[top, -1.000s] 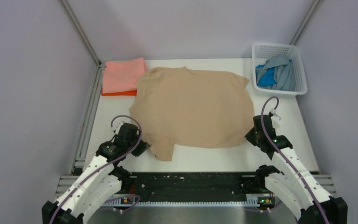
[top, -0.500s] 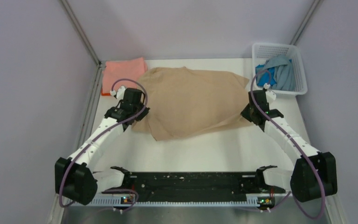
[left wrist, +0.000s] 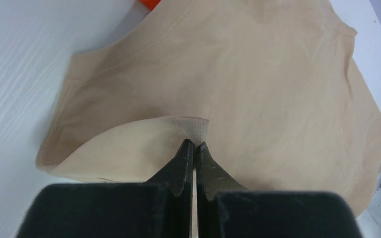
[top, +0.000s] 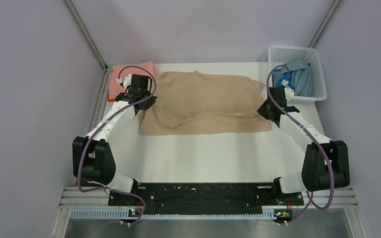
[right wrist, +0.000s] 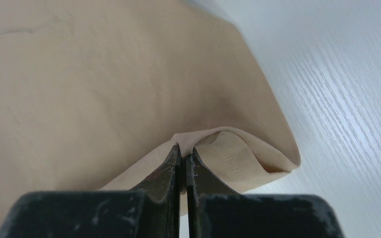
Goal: Fold and stack the t-shirts
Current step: Fold the flattened tshirt in 1/3 of the way
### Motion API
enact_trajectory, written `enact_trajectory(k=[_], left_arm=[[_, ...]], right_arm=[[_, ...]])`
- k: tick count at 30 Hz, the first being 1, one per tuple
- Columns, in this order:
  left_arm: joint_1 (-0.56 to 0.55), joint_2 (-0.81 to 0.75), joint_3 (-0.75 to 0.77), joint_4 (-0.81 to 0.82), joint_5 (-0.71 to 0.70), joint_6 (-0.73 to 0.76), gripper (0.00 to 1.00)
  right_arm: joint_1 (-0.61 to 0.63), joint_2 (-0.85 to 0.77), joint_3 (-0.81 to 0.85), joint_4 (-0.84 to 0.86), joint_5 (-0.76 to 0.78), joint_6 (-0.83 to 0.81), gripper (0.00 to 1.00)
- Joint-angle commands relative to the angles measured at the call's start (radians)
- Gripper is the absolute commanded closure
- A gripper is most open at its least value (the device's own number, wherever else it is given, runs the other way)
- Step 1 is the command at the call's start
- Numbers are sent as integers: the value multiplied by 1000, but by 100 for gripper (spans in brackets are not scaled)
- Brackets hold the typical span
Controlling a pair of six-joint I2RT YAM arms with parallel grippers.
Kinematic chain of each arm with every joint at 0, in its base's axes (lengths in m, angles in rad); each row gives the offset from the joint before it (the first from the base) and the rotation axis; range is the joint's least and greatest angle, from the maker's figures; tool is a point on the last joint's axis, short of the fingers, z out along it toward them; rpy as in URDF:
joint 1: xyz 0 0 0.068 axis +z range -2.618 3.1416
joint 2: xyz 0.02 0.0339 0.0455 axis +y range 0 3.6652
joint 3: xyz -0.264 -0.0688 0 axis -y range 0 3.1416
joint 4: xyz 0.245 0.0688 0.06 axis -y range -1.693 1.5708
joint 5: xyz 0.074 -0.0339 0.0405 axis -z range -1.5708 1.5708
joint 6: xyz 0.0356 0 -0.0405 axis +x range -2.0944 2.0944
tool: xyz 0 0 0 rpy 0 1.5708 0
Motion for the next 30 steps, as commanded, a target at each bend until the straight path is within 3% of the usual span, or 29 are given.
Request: enact_trajectory(k=[1,16,18,21,24,25,26,28,29,30], left_arm=[[5,97,119,41,23,44,100],[16,433,419,-26,1,80,100],[16,490,486,-75,-27,74,100],[19,586,626,-145,-40,71,98],[19,683,794,-226,-11,72,83],[19,708,860,-247,5,78,74],[19,725,889,-257,15,83,60],[21,744,926,-276,19,95,18],[21,748,940,-299,19,100,3],[22,745,945,-326,12,100,1]], right_arm=[[-24,52,69,78,-1,-26,100],[-66,169,77,161,51,-31,98],[-70,202,99,179,60,-33,94],[-74,240,148,177,68,-30,79],[-74,252,181,168,67,-40,62],[-74,249,186,159,65,-42,57],[-74,241,187,153,64,-42,53],[-74,204,166,153,58,-44,44],[-74,184,153,151,56,-53,39],[-75,162,142,146,52,-65,33]])
